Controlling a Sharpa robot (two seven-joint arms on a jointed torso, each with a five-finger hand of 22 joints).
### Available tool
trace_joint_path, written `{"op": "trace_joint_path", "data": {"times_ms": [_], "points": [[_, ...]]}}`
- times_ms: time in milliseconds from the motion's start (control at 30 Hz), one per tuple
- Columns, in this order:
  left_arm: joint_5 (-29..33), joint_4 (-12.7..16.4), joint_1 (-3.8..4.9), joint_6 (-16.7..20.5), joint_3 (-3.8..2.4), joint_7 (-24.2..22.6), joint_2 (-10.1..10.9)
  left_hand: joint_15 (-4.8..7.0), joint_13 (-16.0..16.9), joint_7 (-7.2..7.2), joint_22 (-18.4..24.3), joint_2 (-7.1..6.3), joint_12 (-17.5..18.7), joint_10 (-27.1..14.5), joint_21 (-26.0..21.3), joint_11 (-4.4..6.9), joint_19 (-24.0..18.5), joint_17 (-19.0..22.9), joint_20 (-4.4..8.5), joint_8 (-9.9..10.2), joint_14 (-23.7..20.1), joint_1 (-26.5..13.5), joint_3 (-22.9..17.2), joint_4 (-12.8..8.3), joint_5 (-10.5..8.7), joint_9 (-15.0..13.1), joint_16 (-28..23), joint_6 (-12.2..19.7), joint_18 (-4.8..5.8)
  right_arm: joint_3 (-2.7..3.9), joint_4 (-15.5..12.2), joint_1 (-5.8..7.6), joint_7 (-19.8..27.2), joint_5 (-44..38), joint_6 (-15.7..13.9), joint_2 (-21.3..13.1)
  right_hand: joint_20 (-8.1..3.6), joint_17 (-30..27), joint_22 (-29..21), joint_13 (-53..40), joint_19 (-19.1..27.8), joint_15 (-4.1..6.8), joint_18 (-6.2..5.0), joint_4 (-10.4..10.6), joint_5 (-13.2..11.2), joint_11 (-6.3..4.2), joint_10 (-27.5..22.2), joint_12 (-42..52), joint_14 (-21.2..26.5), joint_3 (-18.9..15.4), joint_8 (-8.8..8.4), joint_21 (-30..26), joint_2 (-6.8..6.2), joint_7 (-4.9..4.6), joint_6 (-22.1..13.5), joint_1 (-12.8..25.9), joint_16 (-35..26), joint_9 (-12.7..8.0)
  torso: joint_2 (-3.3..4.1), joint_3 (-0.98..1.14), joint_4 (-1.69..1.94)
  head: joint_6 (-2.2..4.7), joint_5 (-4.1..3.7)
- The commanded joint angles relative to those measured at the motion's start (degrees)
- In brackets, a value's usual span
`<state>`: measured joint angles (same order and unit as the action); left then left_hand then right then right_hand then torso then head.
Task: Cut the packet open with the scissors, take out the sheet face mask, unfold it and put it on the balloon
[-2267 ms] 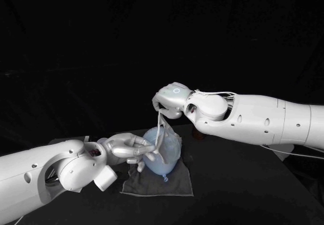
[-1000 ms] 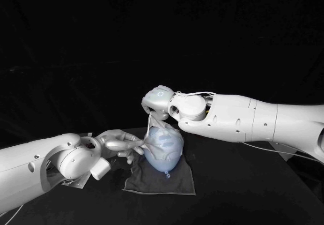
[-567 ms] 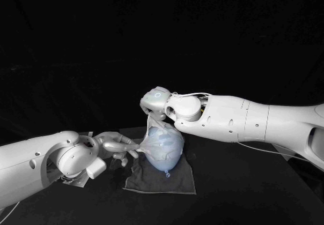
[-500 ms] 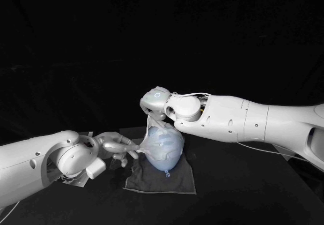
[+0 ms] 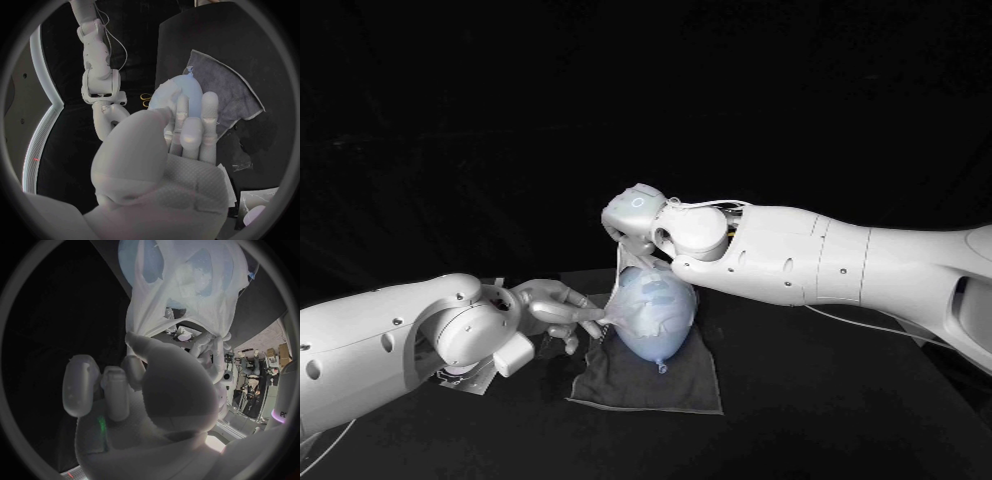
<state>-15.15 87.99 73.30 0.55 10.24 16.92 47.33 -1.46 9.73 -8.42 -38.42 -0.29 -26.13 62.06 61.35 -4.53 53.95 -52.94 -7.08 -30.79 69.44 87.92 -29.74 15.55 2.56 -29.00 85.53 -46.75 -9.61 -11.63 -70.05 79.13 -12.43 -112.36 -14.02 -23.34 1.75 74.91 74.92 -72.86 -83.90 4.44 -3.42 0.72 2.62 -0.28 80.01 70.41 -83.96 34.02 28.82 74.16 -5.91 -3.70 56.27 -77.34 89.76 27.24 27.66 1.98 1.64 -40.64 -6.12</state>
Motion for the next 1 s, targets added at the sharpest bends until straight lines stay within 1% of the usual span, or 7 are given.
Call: {"op": "trace_joint_path", "data": {"times_ms": [33,300,467,533,600,767,1000], "points": [[-0.46,-0.34,-0.12,4.58,-0.02,-2.95,-0.58,0.1,0.08,0.06,0.01,0.05,0.28,0.4,0.38,-0.2,0.39,0.05,0.13,-0.04,0.34,0.49,-0.47,-0.02,0.19,-17.52,0.16,-0.39,-0.68,0.02,0.43,-0.13,-1.13,-1.55,0.65,0.49,-0.07,15.09,11.13,0.07,-0.79,0.26,0.45,-0.01,0.17,0.02,-0.21,-0.23,-6.04,0.37,0.16,-0.19,-0.03,-0.3,-0.09,0.29,0.24,0.05,0.03,0.0,-0.01,-0.1,0.12],[-0.57,-1.59,-0.23,9.25,-0.02,-4.67,-1.55,0.1,0.09,0.03,0.38,0.04,0.33,0.42,0.19,-0.22,0.17,0.68,0.14,0.03,0.05,0.43,-0.52,0.06,0.19,-17.53,0.08,-0.39,-0.75,0.03,1.42,-0.61,-1.48,-1.55,2.89,1.19,-0.03,15.09,10.97,1.56,-0.59,0.1,0.35,-0.09,0.17,0.2,-1.26,-2.12,-6.04,0.63,0.05,-0.83,-0.15,-0.51,-0.49,0.53,0.24,-0.03,0.01,0.01,0.08,-0.23,0.14],[-0.7,-2.43,-0.24,9.6,-0.01,-3.49,-1.92,0.08,0.09,-0.01,0.71,-0.03,0.53,0.3,0.03,-0.25,0.0,1.28,0.16,0.29,-0.17,0.39,-0.74,0.14,0.21,-17.48,-0.07,-0.27,-0.8,0.03,2.05,-0.83,-1.83,-1.38,3.07,1.42,0.07,15.09,10.81,5.4,-0.37,-0.08,0.25,-0.18,0.16,0.57,-3.76,-6.94,-6.04,0.7,-0.19,-1.5,-0.3,-0.9,-1.48,1.01,0.24,-0.1,0.03,0.02,-0.01,-0.29,0.15],[-0.94,-2.73,-0.24,9.03,-0.01,-2.4,-1.97,0.06,0.12,-0.1,0.88,-0.24,0.73,0.21,-0.05,-0.3,-0.05,1.57,0.16,0.74,-0.22,0.43,-1.07,0.1,0.21,-17.34,-0.21,-0.04,-0.83,0.03,2.31,-0.9,-1.98,-1.09,2.54,1.48,0.24,15.09,10.61,9.94,-0.08,-0.33,0.12,0.01,0.14,0.92,-7.07,-12.76,-6.04,0.25,-0.85,-2.32,-0.37,-1.23,-2.7,1.65,0.24,-0.37,0.06,0.03,0.02,-0.28,0.13],[-1.17,-3.0,-0.24,7.85,-0.01,-1.11,-2.0,0.02,0.14,-0.17,1.21,-0.46,0.87,0.15,-0.23,-0.35,-0.24,1.88,0.15,1.06,-0.32,0.42,-1.3,0.08,0.22,-17.2,-0.33,0.03,-0.88,0.02,2.59,-0.95,-2.14,-0.9,1.98,1.56,0.54,15.09,10.47,13.75,0.13,-0.75,0.06,0.62,0.16,1.55,-10.28,-17.81,-6.04,-0.18,-3.14,-2.92,-1.16,-2.1,-5.41,2.84,0.24,-1.53,0.05,0.04,0.03,-0.29,0.1],[-2.44,-3.44,-0.24,3.5,-0.01,2.24,-2.07,-0.07,0.19,-0.31,1.64,-1.03,1.19,-0.07,-0.49,-0.48,-0.54,2.51,0.1,1.66,-0.6,0.29,-1.63,-0.02,0.22,-16.91,-0.59,0.09,-0.94,0.02,3.26,-1.08,-2.42,-0.48,0.61,1.68,1.24,14.46,10.21,20.79,0.5,-1.59,-0.1,1.47,0.14,2.13,-15.59,-26.78,-5.88,-0.25,-7.53,-4.05,-2.57,-2.79,-9.31,4.16,-0.06,-3.79,0.02,0.03,0.07,-0.27,0.13],[-3.39,-3.82,-0.25,1.01,-0.01,3.99,-2.22,-0.26,0.45,-0.59,1.75,-3.37,1.6,-0.27,-0.64,-0.67,-0.68,3.35,-0.08,3.23,-0.98,-0.18,-1.2,-0.78,0.21,-15.97,-0.97,0.38,-0.93,0.02,3.73,-1.16,-2.66,0.2,0.16,1.75,1.49,13.64,9.84,25.03,1.04,-1.54,-0.44,2.56,0.15,1.34,-18.2,-31.98,-5.67,-0.32,-12.14,-5.68,-4.12,-2.81,-13.85,5.42,-0.47,-5.74,0.04,0.01,0.08,-0.27,0.09]]}}
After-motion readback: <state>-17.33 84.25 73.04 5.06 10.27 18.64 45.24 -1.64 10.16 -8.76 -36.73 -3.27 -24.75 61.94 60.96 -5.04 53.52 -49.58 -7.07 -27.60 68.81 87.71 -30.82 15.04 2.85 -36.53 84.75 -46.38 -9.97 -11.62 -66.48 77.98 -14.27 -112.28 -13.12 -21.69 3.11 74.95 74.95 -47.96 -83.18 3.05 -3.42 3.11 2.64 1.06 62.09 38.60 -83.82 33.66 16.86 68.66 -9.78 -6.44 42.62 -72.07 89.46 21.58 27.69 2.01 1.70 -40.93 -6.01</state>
